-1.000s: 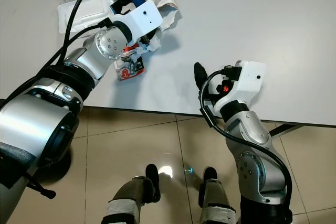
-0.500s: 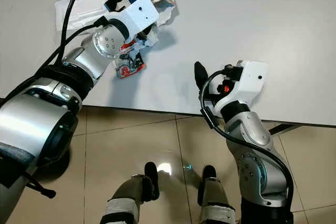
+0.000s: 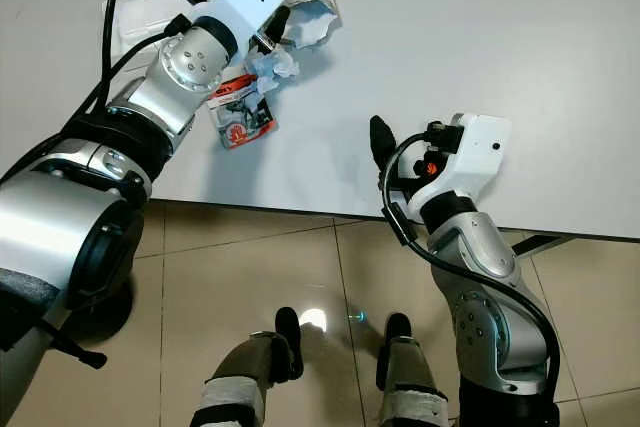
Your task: Picking trash to rubbish bin
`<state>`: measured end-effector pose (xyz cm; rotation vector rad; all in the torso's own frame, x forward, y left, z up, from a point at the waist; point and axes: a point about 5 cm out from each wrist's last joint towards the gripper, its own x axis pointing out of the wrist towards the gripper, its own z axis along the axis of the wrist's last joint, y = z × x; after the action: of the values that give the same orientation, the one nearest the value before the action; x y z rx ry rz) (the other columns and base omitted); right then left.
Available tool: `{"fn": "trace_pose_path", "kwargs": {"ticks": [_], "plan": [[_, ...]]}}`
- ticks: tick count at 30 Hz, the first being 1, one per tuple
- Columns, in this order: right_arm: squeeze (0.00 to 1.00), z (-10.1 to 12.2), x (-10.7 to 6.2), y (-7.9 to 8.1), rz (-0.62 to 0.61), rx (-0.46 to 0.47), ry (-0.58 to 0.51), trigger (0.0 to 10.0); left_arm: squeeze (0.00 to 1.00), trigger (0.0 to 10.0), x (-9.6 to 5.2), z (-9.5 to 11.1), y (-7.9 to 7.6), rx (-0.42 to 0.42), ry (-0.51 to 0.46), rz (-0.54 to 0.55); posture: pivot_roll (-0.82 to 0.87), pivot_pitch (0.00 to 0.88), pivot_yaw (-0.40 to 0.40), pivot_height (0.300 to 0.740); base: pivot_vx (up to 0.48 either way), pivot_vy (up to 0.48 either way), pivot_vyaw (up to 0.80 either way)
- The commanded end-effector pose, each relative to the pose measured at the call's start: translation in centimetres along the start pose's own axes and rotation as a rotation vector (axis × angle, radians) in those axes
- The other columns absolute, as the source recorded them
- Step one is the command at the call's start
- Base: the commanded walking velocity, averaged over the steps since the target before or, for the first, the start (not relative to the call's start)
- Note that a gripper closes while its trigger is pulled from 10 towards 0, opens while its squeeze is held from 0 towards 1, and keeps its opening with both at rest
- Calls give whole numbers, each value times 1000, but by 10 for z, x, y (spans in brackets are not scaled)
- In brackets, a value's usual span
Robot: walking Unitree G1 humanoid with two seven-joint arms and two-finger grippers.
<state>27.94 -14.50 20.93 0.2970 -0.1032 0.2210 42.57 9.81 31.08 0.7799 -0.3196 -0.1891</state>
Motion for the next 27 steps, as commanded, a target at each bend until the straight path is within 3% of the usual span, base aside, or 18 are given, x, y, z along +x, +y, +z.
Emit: {"fn": "trace_pose_path", "kwargs": {"ticks": [1, 25, 26, 27], "plan": [[0, -26, -5, -11, -61, 31, 135, 10000, 0, 10000, 1, 1, 5, 10, 1, -2, -124, 423, 124, 740, 0, 0, 0], [0, -25, -13, -9, -66, 35, 136, 10000, 0, 10000, -2, -10, -2, 176, 61, 18, -149, 442, 110, 740, 0, 0, 0], [0, -24, -14, -9, -67, 35, 136, 10000, 0, 9098, -2, -10, -2, 181, 62, 23, -154, 443, 108, 740, 0, 0, 0], [0, -24, -14, -10, -68, 35, 135, 10000, 0, 9098, -2, -10, -2, 185, 62, 26, -154, 443, 108, 740, 0, 0, 0]]}}
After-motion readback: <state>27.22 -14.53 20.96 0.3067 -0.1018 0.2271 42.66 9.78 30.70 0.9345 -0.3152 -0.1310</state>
